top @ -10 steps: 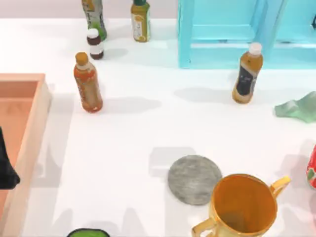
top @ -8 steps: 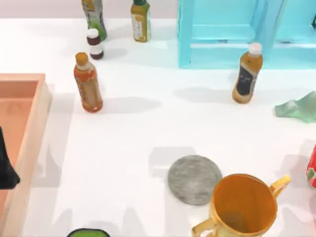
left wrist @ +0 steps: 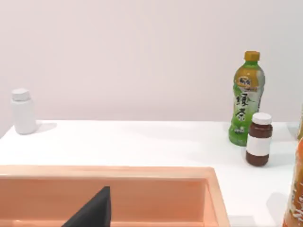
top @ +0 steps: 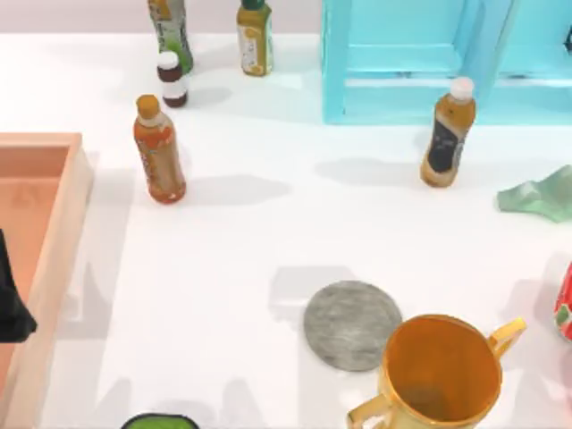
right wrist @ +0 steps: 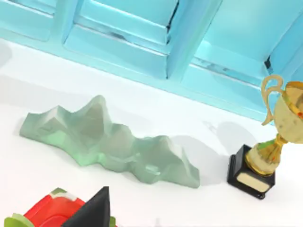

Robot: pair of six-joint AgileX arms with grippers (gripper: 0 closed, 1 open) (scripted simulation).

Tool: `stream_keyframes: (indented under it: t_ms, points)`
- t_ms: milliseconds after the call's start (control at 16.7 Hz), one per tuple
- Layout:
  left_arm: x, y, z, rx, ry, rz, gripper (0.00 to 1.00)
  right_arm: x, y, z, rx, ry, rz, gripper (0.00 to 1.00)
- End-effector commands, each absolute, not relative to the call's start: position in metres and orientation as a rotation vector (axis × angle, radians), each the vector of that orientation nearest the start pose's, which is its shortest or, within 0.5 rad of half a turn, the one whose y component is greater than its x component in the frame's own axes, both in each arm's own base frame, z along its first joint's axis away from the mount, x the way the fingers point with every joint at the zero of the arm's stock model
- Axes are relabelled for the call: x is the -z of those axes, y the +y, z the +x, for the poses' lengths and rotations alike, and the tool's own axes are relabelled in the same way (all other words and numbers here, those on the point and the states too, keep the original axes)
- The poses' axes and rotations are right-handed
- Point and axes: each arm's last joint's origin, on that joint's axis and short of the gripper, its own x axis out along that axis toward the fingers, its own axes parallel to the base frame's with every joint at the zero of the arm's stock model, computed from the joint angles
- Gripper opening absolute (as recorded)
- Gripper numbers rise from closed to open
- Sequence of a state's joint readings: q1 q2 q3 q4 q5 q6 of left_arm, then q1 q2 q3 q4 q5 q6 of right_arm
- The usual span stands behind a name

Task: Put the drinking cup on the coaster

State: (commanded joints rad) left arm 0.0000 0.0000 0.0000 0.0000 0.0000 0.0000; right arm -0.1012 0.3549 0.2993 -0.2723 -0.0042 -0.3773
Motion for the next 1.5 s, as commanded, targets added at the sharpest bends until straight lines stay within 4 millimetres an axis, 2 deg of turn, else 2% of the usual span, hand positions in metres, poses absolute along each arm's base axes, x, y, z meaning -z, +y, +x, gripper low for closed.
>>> stream_keyframes:
  t_ms: [180,300,480,660,900,1080,1500]
  points:
    - [-0.160,-0.001,0.106,0.000,0.000,0.000,1.00,-0.228,-0.024,0.140,-0.037,0.603,-0.614,1.00]
    - [-0.160,-0.001,0.106,0.000,0.000,0.000,1.00,-0.238,-0.035,0.160,-0.146,0.788,-0.788,1.00]
    - [-0.160,-0.001,0.106,0.000,0.000,0.000,1.00,-0.247,-0.055,0.192,-0.394,1.022,-1.003,1.00]
    - [-0.160,-0.001,0.106,0.000,0.000,0.000,1.00,-0.248,-0.078,0.223,-0.684,1.168,-1.135,1.00]
    - [-0.160,-0.001,0.106,0.000,0.000,0.000,1.00,-0.245,-0.108,0.255,-1.003,1.229,-1.195,1.00]
    - [-0.160,-0.001,0.106,0.000,0.000,0.000,1.00,-0.241,-0.124,0.270,-1.154,1.221,-1.202,1.00]
    - [-0.160,-0.001,0.106,0.000,0.000,0.000,1.00,-0.239,-0.128,0.274,-1.202,1.211,-1.206,1.00]
